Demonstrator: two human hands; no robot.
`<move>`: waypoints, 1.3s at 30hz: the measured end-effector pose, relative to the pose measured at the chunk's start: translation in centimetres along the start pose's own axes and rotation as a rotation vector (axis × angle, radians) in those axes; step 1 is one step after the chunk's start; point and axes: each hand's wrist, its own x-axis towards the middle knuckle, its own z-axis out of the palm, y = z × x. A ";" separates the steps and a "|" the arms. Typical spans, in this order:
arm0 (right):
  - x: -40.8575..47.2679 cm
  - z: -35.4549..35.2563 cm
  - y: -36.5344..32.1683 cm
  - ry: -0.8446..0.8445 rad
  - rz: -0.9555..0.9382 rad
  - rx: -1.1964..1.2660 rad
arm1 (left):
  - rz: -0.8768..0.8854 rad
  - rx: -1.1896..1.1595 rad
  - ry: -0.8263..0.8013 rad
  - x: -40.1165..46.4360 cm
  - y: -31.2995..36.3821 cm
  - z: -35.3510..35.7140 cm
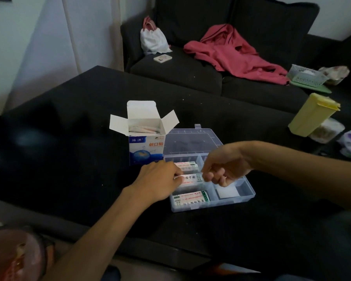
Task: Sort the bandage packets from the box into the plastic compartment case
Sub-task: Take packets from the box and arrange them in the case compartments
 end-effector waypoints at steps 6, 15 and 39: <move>1.4 0.8 1.0 0.352 -0.066 -0.763 | -0.011 -0.030 0.012 0.0 0.4 -0.4; -1.1 2.2 3.5 0.055 -0.193 0.117 | -0.102 -0.032 -0.024 0.1 0.6 -0.4; 0.0 -1.8 0.9 0.240 -0.216 -0.872 | -0.135 -0.129 0.006 0.6 0.5 -0.7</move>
